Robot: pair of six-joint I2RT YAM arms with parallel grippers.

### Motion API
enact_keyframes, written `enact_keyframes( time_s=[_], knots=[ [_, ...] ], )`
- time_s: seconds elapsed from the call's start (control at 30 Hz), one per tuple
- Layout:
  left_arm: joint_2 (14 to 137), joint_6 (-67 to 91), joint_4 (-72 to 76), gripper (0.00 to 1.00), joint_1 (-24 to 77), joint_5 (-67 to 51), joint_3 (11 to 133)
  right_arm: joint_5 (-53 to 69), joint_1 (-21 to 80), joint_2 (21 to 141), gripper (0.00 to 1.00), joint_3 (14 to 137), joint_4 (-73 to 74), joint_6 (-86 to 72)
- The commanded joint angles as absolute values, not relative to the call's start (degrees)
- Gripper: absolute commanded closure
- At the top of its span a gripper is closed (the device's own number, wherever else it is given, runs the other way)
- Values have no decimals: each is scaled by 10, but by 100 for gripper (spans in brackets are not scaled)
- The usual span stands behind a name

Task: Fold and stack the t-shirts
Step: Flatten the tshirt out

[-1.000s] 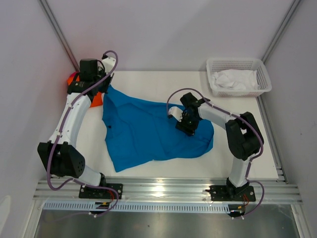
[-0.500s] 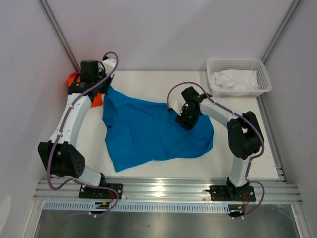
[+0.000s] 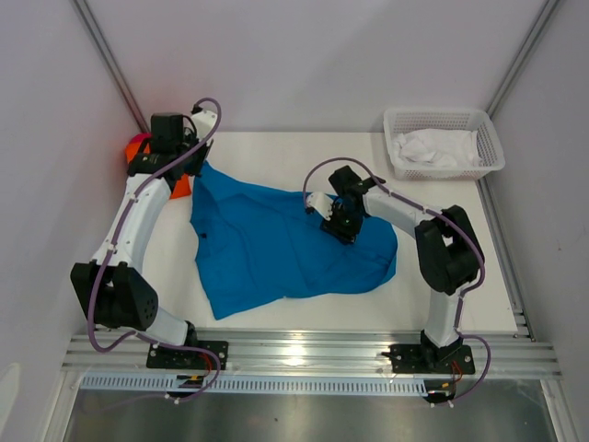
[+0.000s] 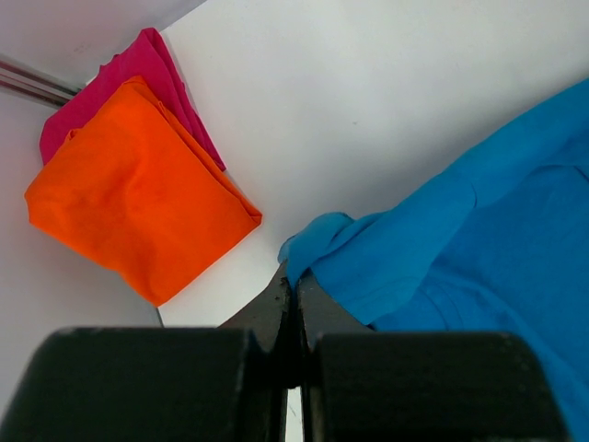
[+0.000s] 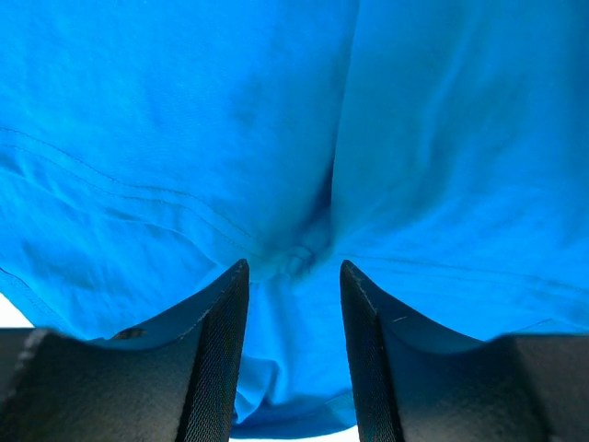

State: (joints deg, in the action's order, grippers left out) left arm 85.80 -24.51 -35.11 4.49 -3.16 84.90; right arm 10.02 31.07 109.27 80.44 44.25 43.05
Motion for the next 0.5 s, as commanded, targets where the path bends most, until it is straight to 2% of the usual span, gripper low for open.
enact_keyframes(
  time_s=[0.0, 0.33, 0.4, 0.47],
  knots=[
    [834, -254, -334, 100, 48, -32, 842, 106, 316, 1102, 53, 798, 431, 425],
    [827, -255, -330, 100, 48, -32, 828, 84, 321, 1109, 54, 780, 414, 427],
    [827, -255, -330, 100, 48, -33, 827, 83, 321, 1111, 57, 781, 414, 427],
    [827, -255, -330, 100, 48, -33, 826, 84, 321, 1114, 65, 782, 415, 428]
  ],
)
